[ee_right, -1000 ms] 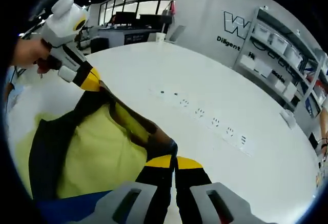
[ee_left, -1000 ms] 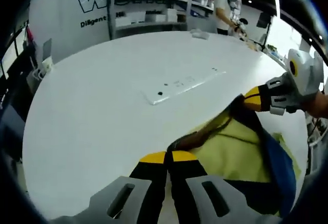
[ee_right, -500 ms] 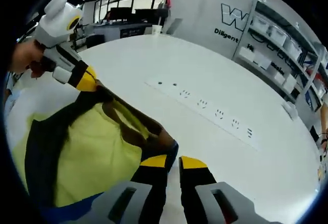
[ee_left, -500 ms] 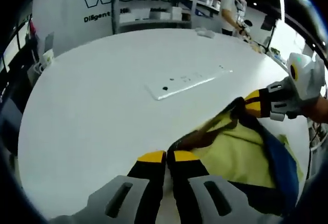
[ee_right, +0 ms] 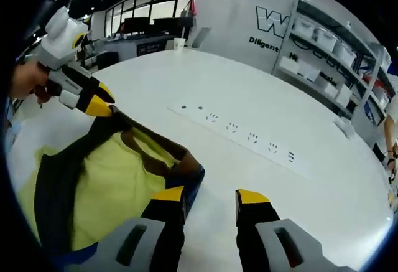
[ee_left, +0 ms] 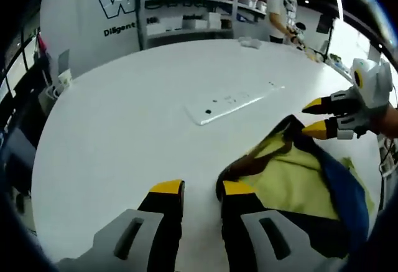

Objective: Fold the garment on the visible template until the final outline fits inside the template.

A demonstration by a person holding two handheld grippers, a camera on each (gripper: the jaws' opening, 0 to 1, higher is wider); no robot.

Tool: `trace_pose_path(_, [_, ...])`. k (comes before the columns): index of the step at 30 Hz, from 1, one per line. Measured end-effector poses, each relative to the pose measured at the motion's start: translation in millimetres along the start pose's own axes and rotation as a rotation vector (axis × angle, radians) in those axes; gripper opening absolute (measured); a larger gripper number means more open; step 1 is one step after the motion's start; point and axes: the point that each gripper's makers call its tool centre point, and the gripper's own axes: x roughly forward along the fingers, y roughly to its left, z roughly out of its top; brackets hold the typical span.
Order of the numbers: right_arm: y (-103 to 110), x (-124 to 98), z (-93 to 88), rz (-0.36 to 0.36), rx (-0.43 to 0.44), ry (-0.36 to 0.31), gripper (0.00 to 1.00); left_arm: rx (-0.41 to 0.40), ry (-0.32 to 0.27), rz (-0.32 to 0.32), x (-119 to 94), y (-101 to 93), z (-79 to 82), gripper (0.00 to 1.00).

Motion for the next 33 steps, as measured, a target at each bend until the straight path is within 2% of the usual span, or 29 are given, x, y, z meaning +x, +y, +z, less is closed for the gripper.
trace_pose_path(7, [-3,-29,-4.2,0.043,0.007,-0.042,0.28,0.013,-0.013,-0.011,-13,1.7,-3.0,0.22])
trace_pose_path(14, [5,-49,-19.7,0.101,-0.003,-0.034,0.25,0.01,-0.011,-0.032,-31,-4.9,-12.2,0.22])
trace_pose_path(17, [9,-55,-28.0,0.138,0.005,-0.03,0.24,0.013,-0.004,-0.079,-40,-17.6,-20.3,0.23])
trace_pose_path(21, [18,-65,-47.2,0.194,-0.015,-0.01,0.21,0.059,0.024,-0.1,-47,-25.5,-35.7,0.24])
trace_pose_path(28, [29,-78,-75.4,0.249,-0.006,0.048,0.15,0.046,0.043,-0.153,-57,-37.6,-53.6,0.26])
trace_pose_path(33, [37,-84,-83.4,0.273,0.006,0.055,0.14,0.047,0.073,-0.185,-65,-45.1,-68.9,0.24])
